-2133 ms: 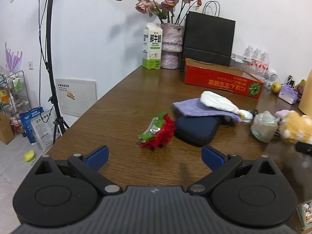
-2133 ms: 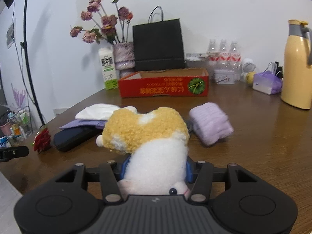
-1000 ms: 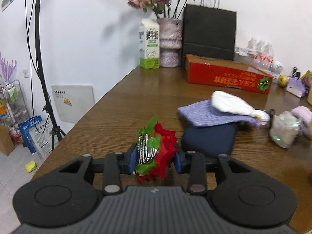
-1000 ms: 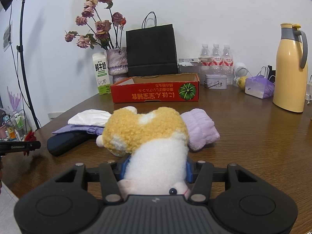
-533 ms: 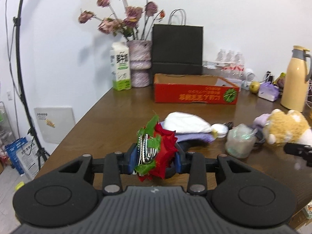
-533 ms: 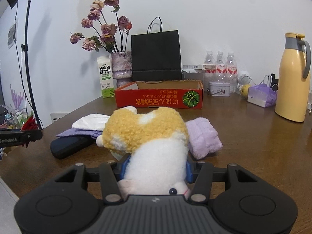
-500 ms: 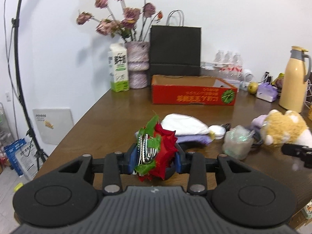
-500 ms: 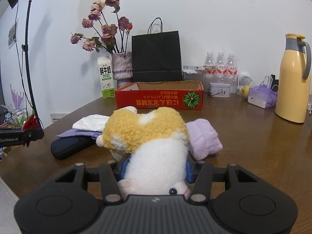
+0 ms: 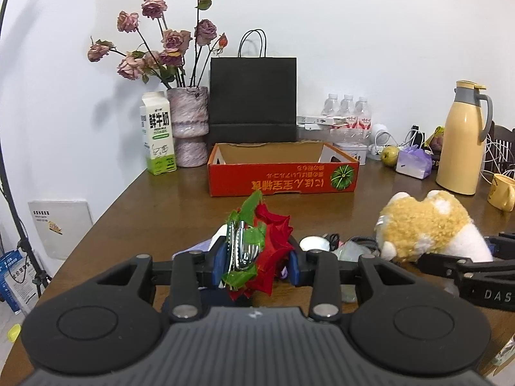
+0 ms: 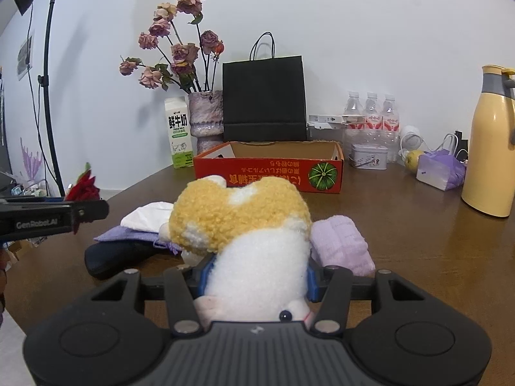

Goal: Organize objects
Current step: 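Carry the rose in the left tool and plush toy in the right tool to the red box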

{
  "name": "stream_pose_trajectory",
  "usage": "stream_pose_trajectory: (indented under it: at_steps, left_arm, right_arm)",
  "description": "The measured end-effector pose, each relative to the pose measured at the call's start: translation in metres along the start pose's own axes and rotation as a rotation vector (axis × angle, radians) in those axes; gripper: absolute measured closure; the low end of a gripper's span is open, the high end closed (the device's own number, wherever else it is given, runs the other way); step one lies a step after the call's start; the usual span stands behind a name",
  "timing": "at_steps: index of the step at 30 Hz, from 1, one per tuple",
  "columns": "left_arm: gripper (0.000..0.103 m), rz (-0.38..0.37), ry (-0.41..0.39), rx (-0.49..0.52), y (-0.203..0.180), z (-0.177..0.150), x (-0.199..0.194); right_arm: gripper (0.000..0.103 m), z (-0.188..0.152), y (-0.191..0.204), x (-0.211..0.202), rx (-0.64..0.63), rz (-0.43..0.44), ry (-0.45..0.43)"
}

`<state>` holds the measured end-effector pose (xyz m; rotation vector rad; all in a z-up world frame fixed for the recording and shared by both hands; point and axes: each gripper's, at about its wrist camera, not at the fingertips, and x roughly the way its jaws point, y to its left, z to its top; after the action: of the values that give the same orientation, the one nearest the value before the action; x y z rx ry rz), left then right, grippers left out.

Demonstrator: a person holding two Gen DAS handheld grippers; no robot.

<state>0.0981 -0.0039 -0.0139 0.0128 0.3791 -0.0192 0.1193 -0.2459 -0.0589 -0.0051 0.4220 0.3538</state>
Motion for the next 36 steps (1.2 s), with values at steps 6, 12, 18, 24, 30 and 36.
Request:
stream_pose_trajectory:
  at_steps: [6,12,18,24,30,36]
  left_arm:
    - [0.066,-0.009,-0.004,0.009,-0.007,0.01,0.013]
    - [0.066,-0.007,0.001,0.006,-0.008,0.021,0.027]
    - [0.066,-0.001,0.008,0.011,-0.008,0.035,0.042]
    - [0.066,0.0,0.025,0.009,-0.007,0.051,0.06]
    - [0.066,0.002,0.046,0.004,-0.006,0.065,0.077]
    - [0.066,0.001,0.061,0.001,-0.006,0.079,0.096]
  right_arm:
    - [0.052,0.013,-0.003,0.01,-0.002,0.006,-0.008]
    - [0.052,0.026,-0.007,0.023,-0.002,0.011,-0.01]
    - [0.052,0.038,-0.013,0.037,0.001,0.017,-0.009]
    - [0.052,0.052,-0.018,0.053,0.01,0.025,-0.008]
    - [0.052,0.068,-0.023,0.067,0.004,0.028,-0.005]
    - [0.052,0.083,-0.028,0.084,-0.003,0.028,0.006]
